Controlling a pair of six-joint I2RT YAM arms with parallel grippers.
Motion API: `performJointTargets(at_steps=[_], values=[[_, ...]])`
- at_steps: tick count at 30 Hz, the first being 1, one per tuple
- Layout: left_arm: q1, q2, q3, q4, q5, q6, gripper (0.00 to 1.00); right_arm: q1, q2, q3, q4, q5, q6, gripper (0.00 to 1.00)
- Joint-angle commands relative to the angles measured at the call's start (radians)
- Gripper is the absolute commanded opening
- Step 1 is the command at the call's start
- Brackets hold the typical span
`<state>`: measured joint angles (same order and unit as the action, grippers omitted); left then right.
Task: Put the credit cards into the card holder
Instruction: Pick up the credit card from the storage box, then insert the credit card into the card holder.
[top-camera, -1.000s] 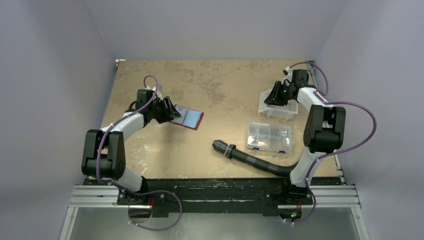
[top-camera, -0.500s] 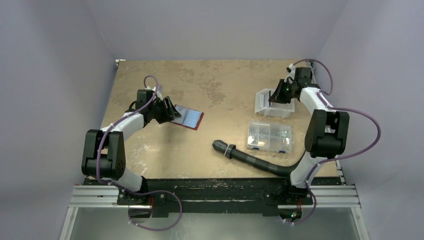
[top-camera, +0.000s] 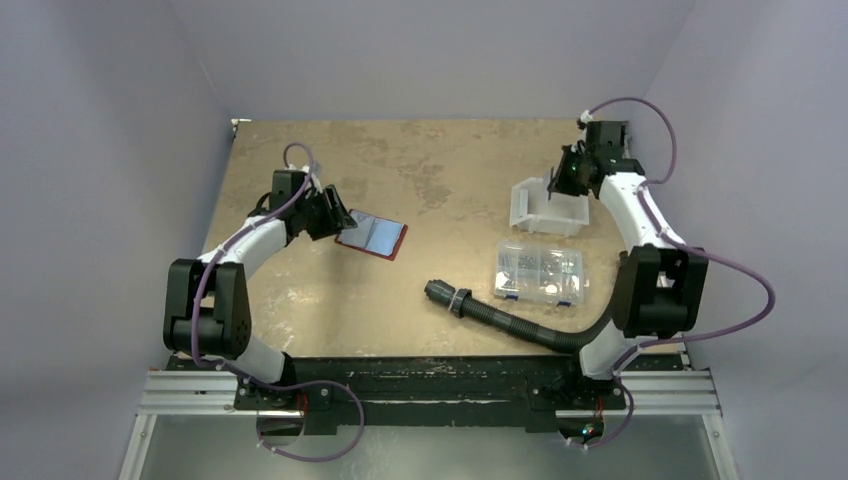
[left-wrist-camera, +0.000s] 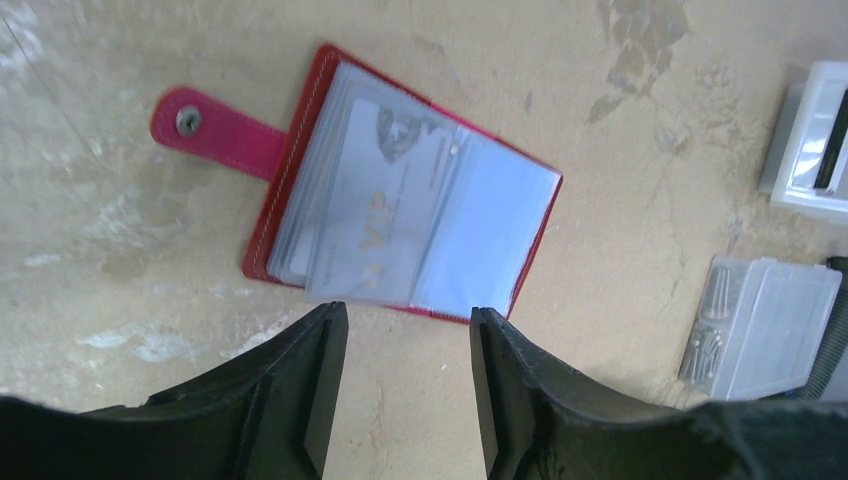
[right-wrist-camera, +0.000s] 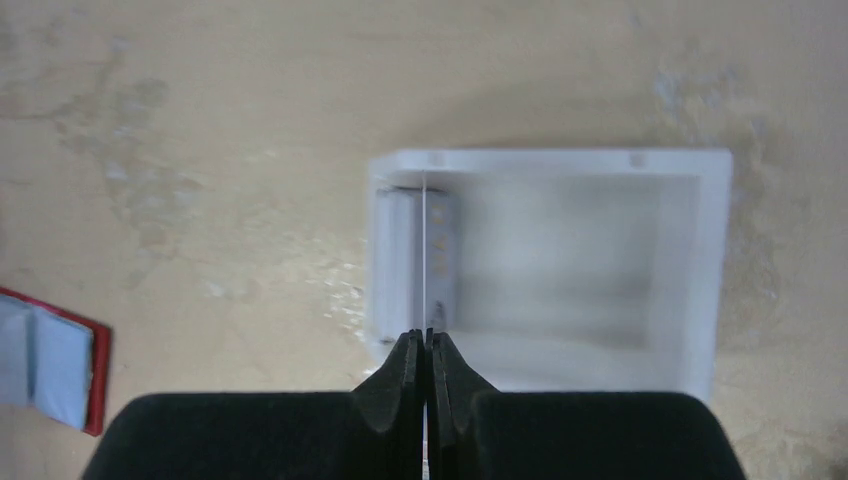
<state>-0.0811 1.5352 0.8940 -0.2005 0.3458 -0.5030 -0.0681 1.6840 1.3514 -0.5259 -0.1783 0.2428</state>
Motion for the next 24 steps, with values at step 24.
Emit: performJointTargets(at_steps=[24], values=[[-0.017, 0.304, 0.264, -0.164, -0.229, 0.172, 0.47, 0.68, 0.407, -0.113, 1.084, -0.483, 0.802, 0.0]])
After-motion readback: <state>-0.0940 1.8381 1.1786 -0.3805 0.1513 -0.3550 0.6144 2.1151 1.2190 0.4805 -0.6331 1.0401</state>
